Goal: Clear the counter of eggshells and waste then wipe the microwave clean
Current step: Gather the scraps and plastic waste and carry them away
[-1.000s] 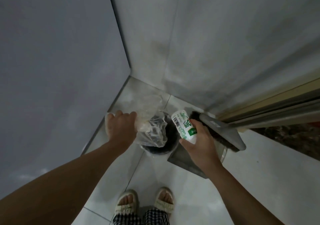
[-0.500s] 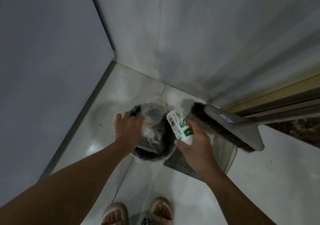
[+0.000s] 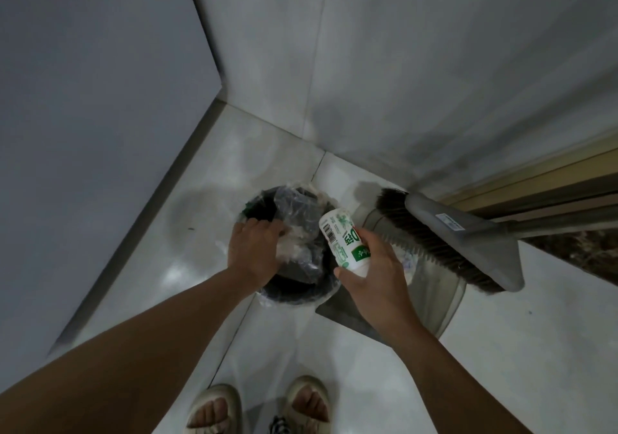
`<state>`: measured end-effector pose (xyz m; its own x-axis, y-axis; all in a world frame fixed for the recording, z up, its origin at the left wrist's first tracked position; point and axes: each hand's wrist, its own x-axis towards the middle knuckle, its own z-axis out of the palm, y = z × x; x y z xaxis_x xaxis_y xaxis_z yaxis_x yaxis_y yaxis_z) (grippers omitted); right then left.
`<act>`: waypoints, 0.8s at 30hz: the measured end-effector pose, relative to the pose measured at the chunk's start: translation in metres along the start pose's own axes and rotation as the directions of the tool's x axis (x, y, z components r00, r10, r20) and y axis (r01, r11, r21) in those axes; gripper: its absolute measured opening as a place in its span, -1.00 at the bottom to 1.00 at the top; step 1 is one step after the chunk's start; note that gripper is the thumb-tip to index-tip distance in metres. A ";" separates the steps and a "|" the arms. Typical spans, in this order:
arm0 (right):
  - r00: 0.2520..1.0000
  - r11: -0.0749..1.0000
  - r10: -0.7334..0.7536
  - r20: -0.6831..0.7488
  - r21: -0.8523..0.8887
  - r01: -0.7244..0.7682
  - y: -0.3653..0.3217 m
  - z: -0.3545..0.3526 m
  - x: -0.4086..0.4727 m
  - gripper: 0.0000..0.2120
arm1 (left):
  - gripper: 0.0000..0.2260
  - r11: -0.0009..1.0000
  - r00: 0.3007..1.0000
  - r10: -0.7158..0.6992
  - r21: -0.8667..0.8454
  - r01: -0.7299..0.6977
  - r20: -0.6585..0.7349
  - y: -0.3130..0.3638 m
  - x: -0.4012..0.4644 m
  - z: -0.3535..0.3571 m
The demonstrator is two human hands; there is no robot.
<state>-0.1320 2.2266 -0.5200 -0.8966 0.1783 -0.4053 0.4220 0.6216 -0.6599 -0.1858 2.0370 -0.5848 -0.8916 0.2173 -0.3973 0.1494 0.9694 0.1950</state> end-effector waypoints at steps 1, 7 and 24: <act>1.000 1.000 -0.005 0.004 0.003 0.005 -0.004 0.001 -0.002 -0.39 | -0.52 1.000 1.000 0.004 -0.027 -0.004 -0.009 -0.003 -0.004 -0.006; 0.997 0.998 -0.068 0.028 0.003 0.068 -0.034 0.023 -0.003 -0.38 | -0.39 0.991 0.999 0.002 -0.130 -0.009 -0.052 -0.025 -0.031 -0.046; 0.995 0.938 0.069 0.074 -0.344 -0.039 0.002 0.139 0.059 -0.44 | -0.42 0.987 0.995 0.003 -0.159 -0.018 -0.097 -0.067 -0.024 -0.017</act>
<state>-0.1652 2.1322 -0.6331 -0.8532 0.1637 -0.4952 0.3849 0.8384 -0.3860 -0.1815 1.9644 -0.5726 -0.9283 0.2077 -0.3084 0.0955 0.9348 0.3421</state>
